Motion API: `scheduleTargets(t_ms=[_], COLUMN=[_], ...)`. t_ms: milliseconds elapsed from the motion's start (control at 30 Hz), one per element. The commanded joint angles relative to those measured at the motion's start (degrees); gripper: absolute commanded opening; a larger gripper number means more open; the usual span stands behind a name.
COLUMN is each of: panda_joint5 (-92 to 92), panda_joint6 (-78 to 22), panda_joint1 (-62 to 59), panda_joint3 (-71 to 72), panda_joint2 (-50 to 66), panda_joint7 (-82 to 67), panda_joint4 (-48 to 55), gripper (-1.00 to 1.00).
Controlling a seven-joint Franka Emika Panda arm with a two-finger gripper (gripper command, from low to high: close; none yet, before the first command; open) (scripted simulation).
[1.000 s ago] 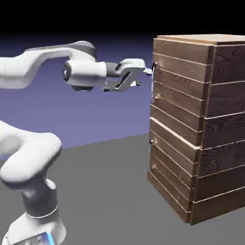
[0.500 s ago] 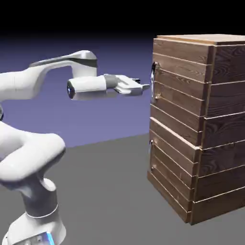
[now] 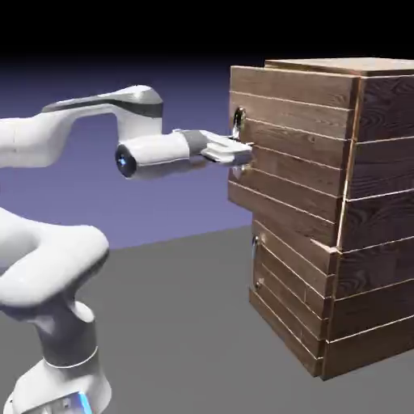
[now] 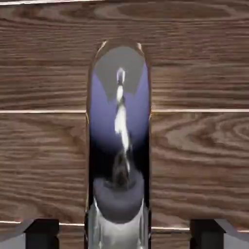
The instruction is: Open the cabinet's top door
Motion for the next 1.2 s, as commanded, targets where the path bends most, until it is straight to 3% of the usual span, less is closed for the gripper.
scheduleTargets(t_ms=[0, 300, 600, 867, 1167], panda_joint5=[-1.47, -18.73, -37.09, -54.15, -71.13], panda_joint6=[-1.93, -17.6, -32.7, -47.13, -65.01], panda_joint1=[1.19, 6.0, 4.37, 3.26, 8.61], panda_joint3=[-2.08, -20.77, -39.46, -56.07, -73.05], panda_joint2=[-0.43, -3.54, -1.16, 8.58, 26.83], panda_joint7=[-0.18, -1.41, -4.23, -9.26, -16.84], panda_joint4=[-1.46, -10.03, -11.65, -7.14, 6.0], gripper=[-1.0, -1.0, -1.0, -1.0, -1.0])
